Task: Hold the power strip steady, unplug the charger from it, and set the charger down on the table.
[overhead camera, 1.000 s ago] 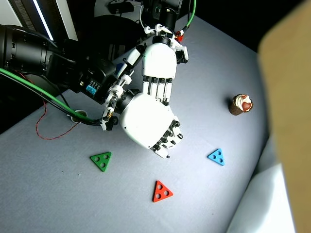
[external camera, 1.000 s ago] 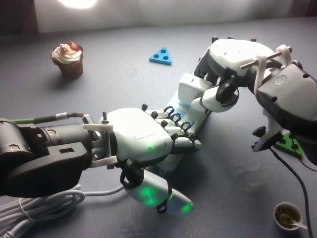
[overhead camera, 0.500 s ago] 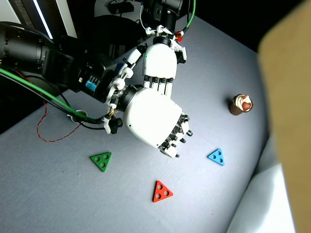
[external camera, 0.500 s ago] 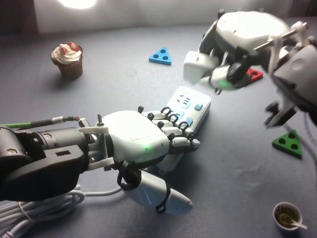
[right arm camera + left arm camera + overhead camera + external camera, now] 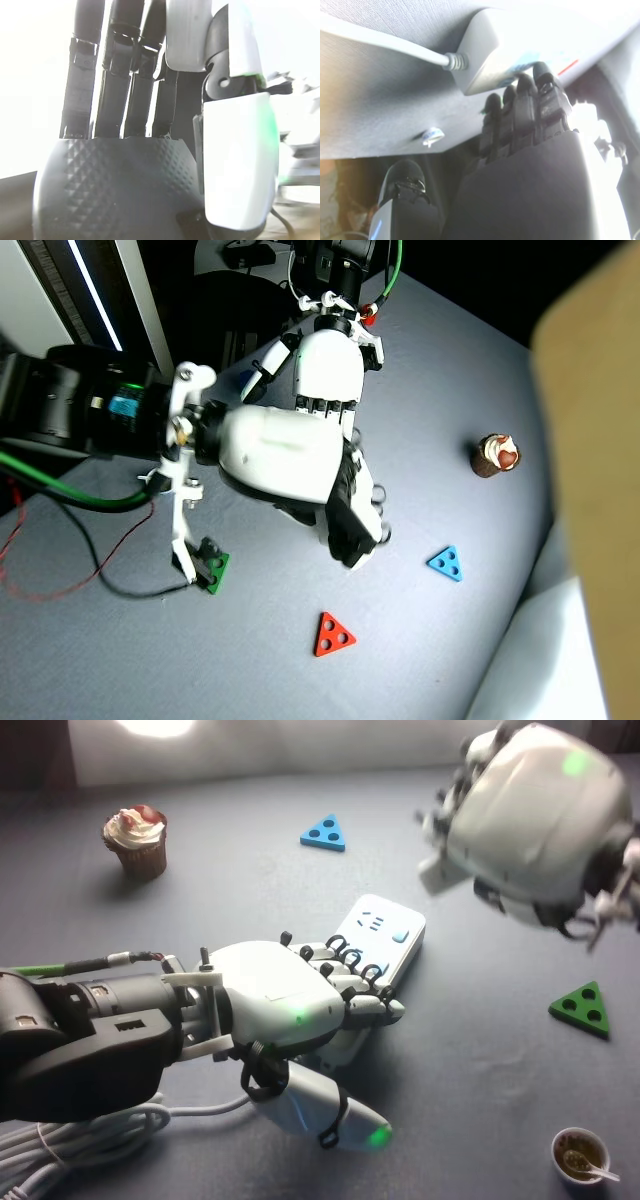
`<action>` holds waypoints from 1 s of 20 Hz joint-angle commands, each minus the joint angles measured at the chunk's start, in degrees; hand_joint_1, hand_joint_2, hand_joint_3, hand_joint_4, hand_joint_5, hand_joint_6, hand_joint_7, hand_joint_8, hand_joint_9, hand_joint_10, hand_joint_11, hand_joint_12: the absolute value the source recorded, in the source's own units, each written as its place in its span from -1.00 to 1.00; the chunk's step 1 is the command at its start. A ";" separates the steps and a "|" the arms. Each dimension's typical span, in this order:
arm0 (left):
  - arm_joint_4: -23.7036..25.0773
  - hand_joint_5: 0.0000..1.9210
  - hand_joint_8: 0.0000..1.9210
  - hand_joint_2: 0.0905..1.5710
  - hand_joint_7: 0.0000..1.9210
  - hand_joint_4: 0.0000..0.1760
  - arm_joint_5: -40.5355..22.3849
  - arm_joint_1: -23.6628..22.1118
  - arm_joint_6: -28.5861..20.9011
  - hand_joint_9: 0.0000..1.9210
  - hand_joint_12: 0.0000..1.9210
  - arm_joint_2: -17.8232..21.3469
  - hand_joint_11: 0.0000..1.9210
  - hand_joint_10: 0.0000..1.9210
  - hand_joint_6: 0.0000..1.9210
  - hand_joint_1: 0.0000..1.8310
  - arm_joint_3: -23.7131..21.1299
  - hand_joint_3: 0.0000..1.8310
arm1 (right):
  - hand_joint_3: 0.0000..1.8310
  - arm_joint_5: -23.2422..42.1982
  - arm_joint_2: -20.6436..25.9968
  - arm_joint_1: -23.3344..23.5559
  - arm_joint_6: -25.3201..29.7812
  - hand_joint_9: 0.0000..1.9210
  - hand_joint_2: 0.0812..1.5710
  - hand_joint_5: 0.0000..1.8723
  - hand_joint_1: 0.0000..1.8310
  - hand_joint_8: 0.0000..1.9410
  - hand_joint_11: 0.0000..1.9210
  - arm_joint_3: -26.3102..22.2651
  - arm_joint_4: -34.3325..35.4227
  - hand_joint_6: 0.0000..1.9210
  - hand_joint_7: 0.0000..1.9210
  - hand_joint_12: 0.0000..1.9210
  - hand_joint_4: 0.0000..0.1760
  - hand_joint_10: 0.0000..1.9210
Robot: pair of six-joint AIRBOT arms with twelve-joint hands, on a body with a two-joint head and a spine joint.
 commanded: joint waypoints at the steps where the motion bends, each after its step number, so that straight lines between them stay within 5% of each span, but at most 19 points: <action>1: -0.24 -0.83 -1.00 0.28 -0.81 -1.00 -1.93 -0.36 0.03 -0.80 -0.67 -0.08 -0.95 -1.00 -1.00 -0.92 -0.16 -1.00 | -1.00 5.78 1.23 0.11 -0.46 0.37 0.29 0.16 0.37 -0.32 -0.14 -0.28 -3.00 -0.25 0.27 -0.04 -1.00 -0.99; 5: -0.28 -0.82 -1.00 0.28 -0.80 -1.00 -1.69 -0.63 0.03 -0.80 -0.66 0.28 -0.95 -1.00 -1.00 -0.91 -0.48 -1.00 | -1.00 3.23 2.73 -2.70 -0.47 0.37 0.28 0.18 0.37 -0.41 -0.11 -1.41 -9.24 -0.27 0.31 -0.06 -1.00 -1.00; 7: -0.32 -0.83 -1.00 0.28 -0.81 -1.00 -1.69 -0.68 0.03 -0.81 -0.65 0.29 -0.96 -1.00 -1.00 -0.93 -0.53 -1.00 | -1.00 3.23 2.72 -4.01 -0.47 0.33 0.30 0.16 0.36 -0.36 -0.13 -1.48 -9.54 -0.20 0.26 -0.11 -0.77 -1.00; 8: -0.32 -0.82 -1.00 0.27 -0.80 -1.00 -1.69 -0.69 0.03 -0.80 -0.65 0.29 -0.96 -1.00 -1.00 -0.92 -0.53 -1.00 | -1.00 3.23 2.64 -4.50 -0.47 0.25 0.30 0.19 0.28 -0.75 -0.19 -1.48 -9.70 -0.23 0.16 -0.14 -1.00 -1.00; 9: -0.34 -0.81 -0.99 0.28 -0.79 -1.00 -1.69 -0.69 0.03 -0.79 -0.65 0.29 -0.95 -0.99 -0.99 -0.91 -0.53 -1.00 | -1.00 3.23 2.49 -4.96 -0.47 0.21 0.29 0.22 0.27 -0.92 -0.21 -1.43 -9.98 -0.28 0.16 -0.16 -1.00 -1.00; 10: -0.35 -0.80 -0.99 0.27 -0.78 -1.00 -1.69 -0.69 0.03 -0.78 -0.64 0.29 -0.94 -0.99 -0.99 -0.91 -0.53 -1.00 | -1.00 3.28 2.32 -5.40 -0.47 0.14 0.20 0.06 0.24 -0.98 -0.26 -1.44 -10.03 -0.73 0.11 -0.18 -1.00 -1.00; 11: -0.35 -0.80 -0.99 0.27 -0.77 -1.00 -1.68 -0.69 0.03 -0.78 -0.64 0.36 -0.95 -0.99 -0.99 -0.92 -0.53 -1.00 | -1.00 3.56 2.17 -5.87 -0.47 0.10 0.18 0.03 0.21 -1.00 -0.28 -1.55 -9.95 -0.92 0.08 -0.19 -1.00 -1.00; 16: -0.35 -0.80 -1.00 0.27 -0.79 -1.00 -1.54 -0.84 0.08 -0.79 -0.64 0.45 -0.95 -1.00 -1.00 -0.90 -0.50 -1.00 | -1.00 3.89 2.70 -7.00 -0.88 -0.12 0.19 -0.13 0.14 -1.00 -0.49 -3.37 -7.61 -1.00 -0.11 -0.27 -1.00 -1.00; 20: -0.36 -0.79 -0.99 0.27 -0.78 -1.00 -1.46 -0.85 0.10 -0.78 -0.63 0.42 -0.94 -0.99 -0.99 -0.91 -0.61 -1.00 | -1.00 1.53 4.37 -6.31 -1.23 -0.46 0.15 -0.51 0.00 -1.00 -0.84 -5.65 -1.39 -1.00 -0.45 -0.21 -1.00 -1.00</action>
